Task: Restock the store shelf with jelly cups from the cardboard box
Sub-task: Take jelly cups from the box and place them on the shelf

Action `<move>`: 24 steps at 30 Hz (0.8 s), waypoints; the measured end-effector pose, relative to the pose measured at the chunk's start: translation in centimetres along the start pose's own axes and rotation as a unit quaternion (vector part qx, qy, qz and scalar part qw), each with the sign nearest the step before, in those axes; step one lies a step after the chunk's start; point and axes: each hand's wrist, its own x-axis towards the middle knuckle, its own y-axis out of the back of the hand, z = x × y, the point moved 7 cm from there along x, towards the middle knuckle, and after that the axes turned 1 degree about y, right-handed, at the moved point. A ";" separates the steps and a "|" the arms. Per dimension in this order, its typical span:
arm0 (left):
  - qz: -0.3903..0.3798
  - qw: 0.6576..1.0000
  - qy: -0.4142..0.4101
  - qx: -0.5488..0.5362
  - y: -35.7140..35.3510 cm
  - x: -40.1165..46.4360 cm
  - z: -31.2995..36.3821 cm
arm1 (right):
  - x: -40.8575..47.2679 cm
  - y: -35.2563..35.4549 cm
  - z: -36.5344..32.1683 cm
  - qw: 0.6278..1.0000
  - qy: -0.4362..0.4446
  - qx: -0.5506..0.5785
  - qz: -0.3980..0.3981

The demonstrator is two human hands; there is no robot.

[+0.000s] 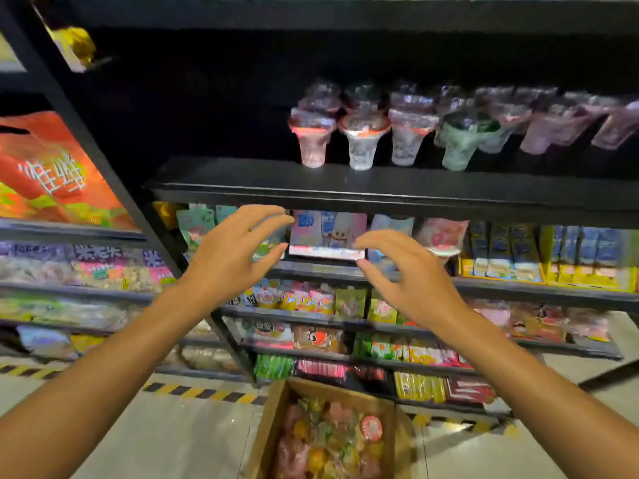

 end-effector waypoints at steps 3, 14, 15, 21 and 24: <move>-0.083 0.996 0.003 -0.035 -5.3 -5.8 2.6 | -5.6 -5.9 1.1 0.996 -0.029 0.007 -0.083; -0.410 0.896 0.094 -0.144 -31.4 -30.1 7.2 | -35.8 -26.8 12.0 0.819 -0.430 0.050 -0.376; -0.422 0.889 0.087 -0.156 -34.1 -32.6 7.3 | -38.4 -28.3 12.4 0.799 -0.456 0.062 -0.387; -0.480 0.837 0.120 -0.232 -48.5 -44.7 8.8 | -55.5 -39.7 16.2 0.697 -0.581 0.086 -0.411; -0.494 0.825 0.124 -0.245 -53.9 -48.7 9.1 | -59.4 -44.8 18.0 0.689 -0.586 0.102 -0.415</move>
